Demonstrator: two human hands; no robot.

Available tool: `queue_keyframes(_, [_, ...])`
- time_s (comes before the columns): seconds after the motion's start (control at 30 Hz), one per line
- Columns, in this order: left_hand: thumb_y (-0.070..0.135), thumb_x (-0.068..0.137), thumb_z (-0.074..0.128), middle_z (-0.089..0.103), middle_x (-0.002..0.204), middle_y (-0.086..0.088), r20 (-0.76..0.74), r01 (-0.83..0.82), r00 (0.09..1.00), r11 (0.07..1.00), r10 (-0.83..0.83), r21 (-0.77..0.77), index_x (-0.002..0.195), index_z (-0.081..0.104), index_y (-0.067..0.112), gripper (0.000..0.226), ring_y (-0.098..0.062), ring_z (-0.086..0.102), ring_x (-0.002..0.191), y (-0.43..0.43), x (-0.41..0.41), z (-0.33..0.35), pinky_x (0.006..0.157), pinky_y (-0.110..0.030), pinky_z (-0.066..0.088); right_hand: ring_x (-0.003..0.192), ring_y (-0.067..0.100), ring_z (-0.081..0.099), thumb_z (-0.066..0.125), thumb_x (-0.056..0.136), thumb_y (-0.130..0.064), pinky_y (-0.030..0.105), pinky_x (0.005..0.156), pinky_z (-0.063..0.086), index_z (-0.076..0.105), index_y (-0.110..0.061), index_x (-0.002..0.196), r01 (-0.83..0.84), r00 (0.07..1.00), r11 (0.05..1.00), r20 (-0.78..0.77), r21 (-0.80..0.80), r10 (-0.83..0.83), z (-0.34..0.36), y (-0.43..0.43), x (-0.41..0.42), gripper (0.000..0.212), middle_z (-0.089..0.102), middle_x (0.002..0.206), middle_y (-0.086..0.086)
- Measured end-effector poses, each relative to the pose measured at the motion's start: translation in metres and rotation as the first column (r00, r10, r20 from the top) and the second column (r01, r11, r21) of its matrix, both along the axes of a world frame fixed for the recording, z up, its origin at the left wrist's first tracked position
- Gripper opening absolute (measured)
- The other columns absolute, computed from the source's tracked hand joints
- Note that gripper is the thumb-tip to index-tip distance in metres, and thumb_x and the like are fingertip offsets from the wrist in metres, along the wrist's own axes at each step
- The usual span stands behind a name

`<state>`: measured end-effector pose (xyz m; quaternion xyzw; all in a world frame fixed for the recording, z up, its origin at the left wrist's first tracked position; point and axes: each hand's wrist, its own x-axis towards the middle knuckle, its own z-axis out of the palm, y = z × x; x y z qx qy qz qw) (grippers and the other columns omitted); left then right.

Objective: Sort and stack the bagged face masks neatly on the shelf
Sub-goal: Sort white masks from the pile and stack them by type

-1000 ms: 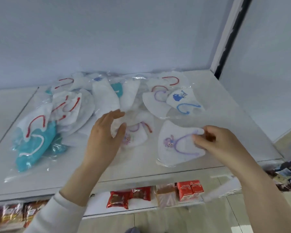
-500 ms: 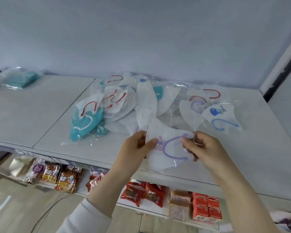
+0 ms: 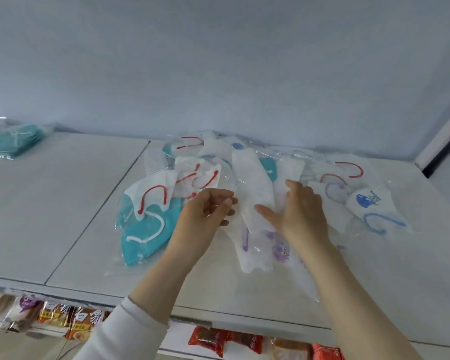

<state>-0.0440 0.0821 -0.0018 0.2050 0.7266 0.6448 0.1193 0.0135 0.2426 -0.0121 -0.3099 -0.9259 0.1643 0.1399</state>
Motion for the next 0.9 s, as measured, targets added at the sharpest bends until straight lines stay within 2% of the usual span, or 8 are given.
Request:
queue_keyframes(0.1, [0.01,0.095,0.052,0.069,0.089,0.013,-0.005,0.025,1.0,1.0,-0.025,-0.001,0.09,0.061,0.024,0.017,0.0,0.066,0.075,-0.002,-0.018,-0.001,0.063,-0.01,0.05,0.114,0.03,0.048,0.062,0.079,-0.056,0.035,0.092,0.038,0.036,-0.01,0.131,0.059,0.993,0.998,0.106,0.02,-0.061,-0.002,-0.006,-0.024,0.075,0.051,0.126,0.012])
queue_keyframes(0.23, [0.008,0.094,0.052,0.068,0.089,0.011,0.012,0.069,0.998,0.997,-0.07,0.019,0.089,0.06,0.024,0.019,0.0,0.065,0.073,0.006,-0.032,-0.003,0.063,-0.01,0.05,0.107,0.026,0.056,0.068,0.083,-0.031,0.03,0.081,0.041,0.051,-0.01,0.123,0.088,0.981,0.942,-0.135,-0.325,-0.138,0.009,0.012,-0.014,0.049,0.061,0.118,0.009])
queue_keyframes(0.33, [0.013,0.094,0.053,0.067,0.096,0.008,0.041,0.108,0.993,0.994,-0.108,0.002,0.093,0.058,0.025,0.013,-0.006,0.065,0.082,0.02,-0.037,0.001,0.067,-0.013,0.053,0.089,0.019,0.052,0.061,0.088,-0.021,0.024,0.072,0.034,0.058,-0.009,0.113,0.08,0.904,0.919,-0.361,-0.385,-0.23,0.031,0.028,-0.001,0.028,0.061,0.106,0.008])
queue_keyframes(0.5, [0.021,0.091,0.061,0.064,0.099,-0.005,0.191,0.075,0.975,0.98,-0.111,0.185,0.118,0.055,0.008,0.03,-0.013,0.064,0.082,0.055,-0.043,0.02,0.071,-0.021,0.055,0.075,0.017,0.057,0.065,0.085,-0.017,0.032,0.069,0.047,0.059,-0.017,0.087,-0.177,0.843,0.767,-0.498,-0.616,-0.205,0.05,0.017,-0.008,0.006,0.064,0.085,0.007])
queue_keyframes(0.6, [0.029,0.083,0.065,0.068,0.093,-0.01,0.194,0.024,0.979,0.975,-0.068,0.22,0.098,0.064,0.011,0.024,-0.022,0.065,0.081,0.062,-0.051,0.031,0.076,-0.035,0.053,0.066,0.006,0.059,0.067,0.083,-0.022,0.02,0.063,0.047,0.061,-0.018,0.082,-0.267,0.897,0.763,-0.442,-0.588,-0.027,0.043,0.01,-0.016,0.007,0.066,0.076,-0.003])
queue_keyframes(0.67, [0.025,0.085,0.065,0.067,0.092,-0.013,0.205,-0.074,0.978,0.977,0.031,0.202,0.095,0.064,0.009,0.019,-0.025,0.063,0.082,0.056,-0.063,0.033,0.075,-0.038,0.052,0.074,0.006,0.062,0.062,0.086,-0.029,0.013,0.062,0.045,0.06,-0.021,0.088,-0.247,0.889,0.774,-0.455,-0.583,-0.059,0.038,0.022,-0.017,0.009,0.068,0.087,-0.004])
queue_keyframes(0.8, [0.021,0.093,0.057,0.065,0.102,-0.012,0.215,-0.177,0.965,0.978,0.151,0.11,0.107,0.06,0.009,0.019,-0.026,0.059,0.089,0.035,-0.09,0.028,0.08,-0.038,0.048,0.1,0.021,0.06,0.066,0.082,-0.04,0.027,0.082,0.041,0.055,-0.01,0.115,0.136,0.913,0.886,-0.291,-0.444,-0.286,0.019,0.063,-0.017,0.046,0.065,0.108,0.005])
queue_keyframes(0.9, [0.023,0.094,0.055,0.065,0.105,-0.009,0.207,-0.17,0.966,0.984,0.155,0.056,0.106,0.057,0.015,0.015,-0.026,0.06,0.093,0.029,-0.09,0.024,0.086,-0.039,0.048,0.104,0.024,0.059,0.073,0.075,-0.041,0.03,0.085,0.042,0.044,-0.006,0.127,0.152,0.968,0.891,-0.118,-0.428,-0.222,0.005,0.06,-0.033,0.068,0.062,0.101,0.004])
